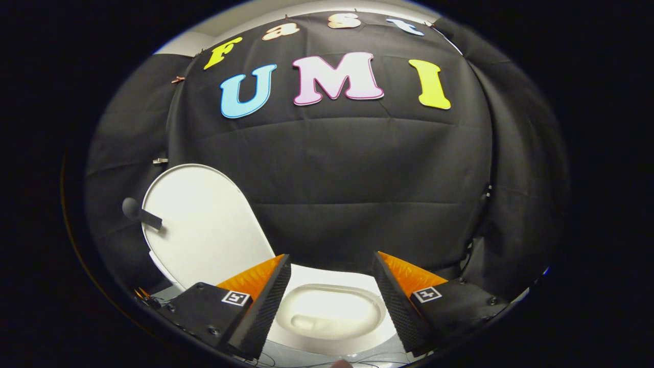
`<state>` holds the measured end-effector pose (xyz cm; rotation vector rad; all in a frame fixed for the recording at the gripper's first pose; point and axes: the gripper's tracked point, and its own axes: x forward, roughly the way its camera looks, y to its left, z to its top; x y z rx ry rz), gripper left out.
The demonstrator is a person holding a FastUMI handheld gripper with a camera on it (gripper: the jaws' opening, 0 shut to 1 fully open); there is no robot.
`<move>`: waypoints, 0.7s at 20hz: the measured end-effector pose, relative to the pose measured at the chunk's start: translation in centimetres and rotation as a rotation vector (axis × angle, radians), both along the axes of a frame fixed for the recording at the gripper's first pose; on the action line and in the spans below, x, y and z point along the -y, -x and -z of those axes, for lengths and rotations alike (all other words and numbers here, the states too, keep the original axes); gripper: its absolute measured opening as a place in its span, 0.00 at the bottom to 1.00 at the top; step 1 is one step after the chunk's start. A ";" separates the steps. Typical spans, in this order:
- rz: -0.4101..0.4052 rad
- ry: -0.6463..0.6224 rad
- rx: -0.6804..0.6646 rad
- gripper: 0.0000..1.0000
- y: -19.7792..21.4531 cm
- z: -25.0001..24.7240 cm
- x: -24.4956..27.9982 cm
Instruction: Open the toilet lid.
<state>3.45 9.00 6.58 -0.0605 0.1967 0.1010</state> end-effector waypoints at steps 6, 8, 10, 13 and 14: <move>0.008 0.097 0.128 0.99 0.8 1.3 2.7; 0.053 0.091 0.160 0.99 1.4 2.2 4.3; 0.067 0.038 0.172 0.99 1.7 3.2 4.5; 0.090 0.050 0.176 0.99 1.5 3.7 5.5; 0.087 0.046 0.186 0.99 1.6 3.5 5.4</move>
